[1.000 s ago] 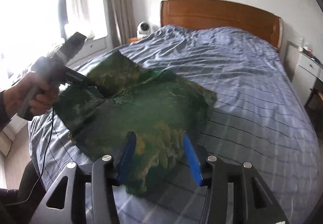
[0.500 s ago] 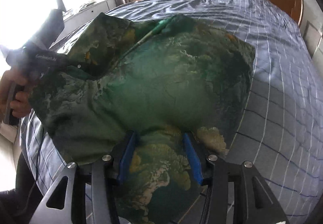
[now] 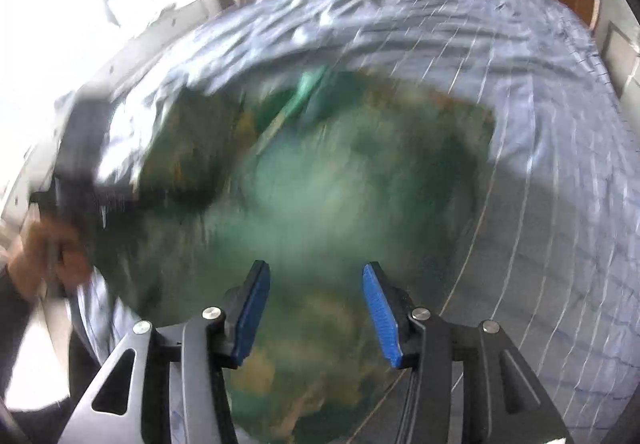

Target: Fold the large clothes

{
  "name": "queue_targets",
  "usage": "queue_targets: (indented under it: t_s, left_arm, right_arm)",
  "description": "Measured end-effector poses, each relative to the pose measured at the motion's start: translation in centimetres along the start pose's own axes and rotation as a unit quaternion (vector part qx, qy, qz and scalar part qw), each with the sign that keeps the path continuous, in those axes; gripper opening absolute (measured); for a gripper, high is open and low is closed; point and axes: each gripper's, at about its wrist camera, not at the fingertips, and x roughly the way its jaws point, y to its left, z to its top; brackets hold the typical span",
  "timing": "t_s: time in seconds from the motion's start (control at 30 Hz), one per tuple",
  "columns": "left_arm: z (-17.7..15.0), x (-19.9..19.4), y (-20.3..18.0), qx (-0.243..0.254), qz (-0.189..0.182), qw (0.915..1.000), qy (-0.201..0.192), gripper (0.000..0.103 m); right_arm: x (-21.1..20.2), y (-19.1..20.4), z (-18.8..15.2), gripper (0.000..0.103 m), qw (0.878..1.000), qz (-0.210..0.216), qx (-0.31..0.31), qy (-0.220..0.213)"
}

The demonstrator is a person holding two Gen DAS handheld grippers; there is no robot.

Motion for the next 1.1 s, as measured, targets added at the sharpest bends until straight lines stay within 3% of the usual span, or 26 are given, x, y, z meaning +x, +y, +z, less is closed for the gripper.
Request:
queue_targets:
  t_s: [0.1,0.2,0.37,0.43,0.63,0.77,0.9,1.0,1.1]
  left_arm:
    - [-0.2,0.0,-0.3,0.004,0.006,1.0,-0.002,0.043]
    - [-0.4,0.1,-0.5,0.005,0.011,0.9999,-0.006,0.043]
    - [-0.7,0.7,-1.1,0.011,0.029,0.9995,-0.011,0.044]
    - [-0.6,0.8,-1.0,0.011,0.031,0.9994,-0.009,0.044]
    - [-0.6,0.7,-1.2,0.015,0.029,0.9994,-0.007,0.045]
    - [-0.2,0.9,-0.9,0.012,0.021,0.9997,-0.002,0.045]
    - [-0.1,0.9,-0.8,0.011,0.021,0.9997,-0.002,0.045]
    - [0.0,0.9,-0.7,0.011,0.019,0.9998,-0.002,0.045]
    - [0.1,1.0,-0.5,0.012,0.018,0.9998,-0.001,0.046]
  right_arm:
    - [0.3,-1.8,3.4,0.05,0.999,-0.013,0.033,-0.019]
    - [3.9,-4.0,5.9,0.05,0.997,0.003,0.075,0.01]
    - [9.9,-4.6,5.7,0.05,0.996,-0.02,0.061,0.06]
    - [10.9,-4.5,5.2,0.05,0.996,-0.037,0.053,0.059]
    - [7.2,-3.9,4.1,0.05,0.999,-0.037,0.031,0.015]
    - [1.5,-2.6,1.4,0.05,1.0,0.003,0.002,-0.014]
    - [-2.0,-0.6,-3.8,0.05,0.999,0.031,-0.029,-0.009]
    - [-1.8,0.2,-7.5,0.05,0.999,0.029,-0.023,0.021]
    - [0.7,0.2,-9.0,0.053,0.999,0.004,-0.011,0.045]
